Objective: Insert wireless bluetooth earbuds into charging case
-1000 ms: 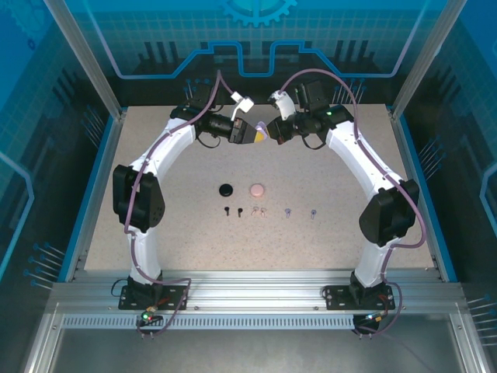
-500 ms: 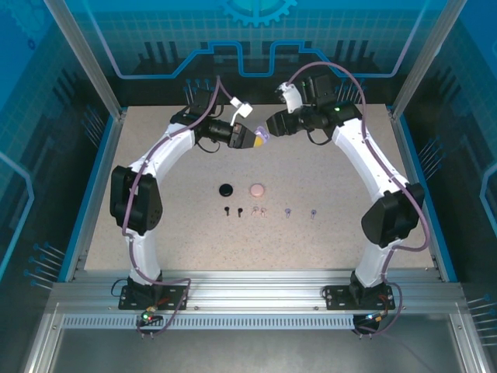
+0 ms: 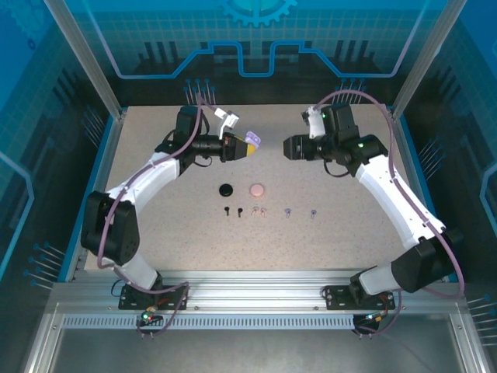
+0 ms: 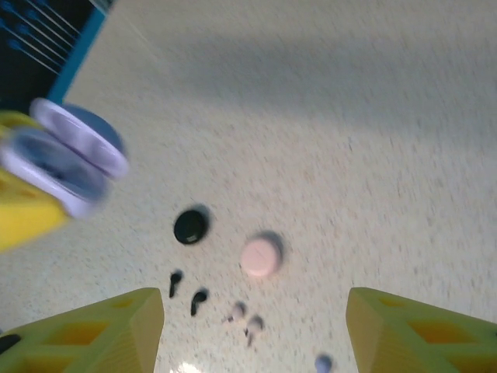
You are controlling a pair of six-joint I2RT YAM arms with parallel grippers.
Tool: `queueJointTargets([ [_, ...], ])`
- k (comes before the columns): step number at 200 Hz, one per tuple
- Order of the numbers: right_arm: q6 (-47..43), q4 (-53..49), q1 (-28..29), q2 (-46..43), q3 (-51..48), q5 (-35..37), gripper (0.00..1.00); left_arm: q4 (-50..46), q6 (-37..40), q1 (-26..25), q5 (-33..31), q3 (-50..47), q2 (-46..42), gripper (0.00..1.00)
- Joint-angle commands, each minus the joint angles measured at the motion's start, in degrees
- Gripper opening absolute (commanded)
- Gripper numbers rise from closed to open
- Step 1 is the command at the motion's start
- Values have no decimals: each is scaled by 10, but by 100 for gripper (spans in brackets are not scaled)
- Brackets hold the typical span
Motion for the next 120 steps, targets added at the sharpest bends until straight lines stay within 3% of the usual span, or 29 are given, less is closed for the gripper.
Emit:
queueJointTargets([
  [1, 73, -7, 32, -21, -56, 72, 65, 194, -77, -1, -55, -53, -42, 0],
  [67, 211, -30, 146, 4, -158, 228, 65, 549, -124, -12, -158, -232, -96, 0],
  [120, 288, -29, 180, 61, -181, 267, 64, 636, -116, -27, -211, -296, -113, 0],
])
